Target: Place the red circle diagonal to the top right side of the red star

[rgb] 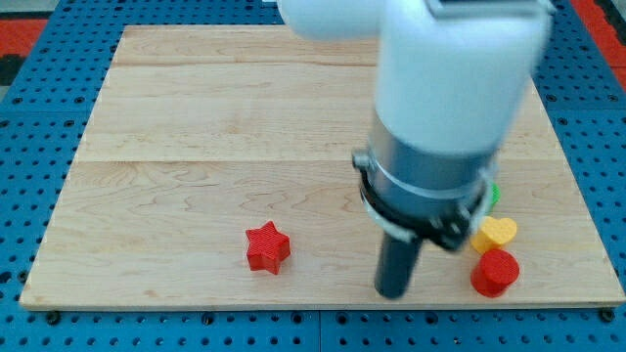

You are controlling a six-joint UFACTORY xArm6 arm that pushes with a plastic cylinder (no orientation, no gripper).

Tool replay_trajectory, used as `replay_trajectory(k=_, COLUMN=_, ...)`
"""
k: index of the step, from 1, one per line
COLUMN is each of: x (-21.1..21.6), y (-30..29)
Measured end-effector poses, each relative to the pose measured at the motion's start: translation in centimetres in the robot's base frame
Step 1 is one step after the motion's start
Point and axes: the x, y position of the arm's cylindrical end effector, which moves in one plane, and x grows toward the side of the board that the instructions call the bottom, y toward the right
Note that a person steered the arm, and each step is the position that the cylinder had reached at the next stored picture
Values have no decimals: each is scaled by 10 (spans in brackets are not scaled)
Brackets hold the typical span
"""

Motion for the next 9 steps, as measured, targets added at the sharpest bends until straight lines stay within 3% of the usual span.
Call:
replay_trajectory(k=2, x=1, y=79)
replay_trajectory(k=3, x=-5, y=9)
replay_trajectory(k=4, x=-138, y=21)
replay_trajectory(k=5, x=-194, y=21)
replay_trajectory(k=9, x=-205, y=8)
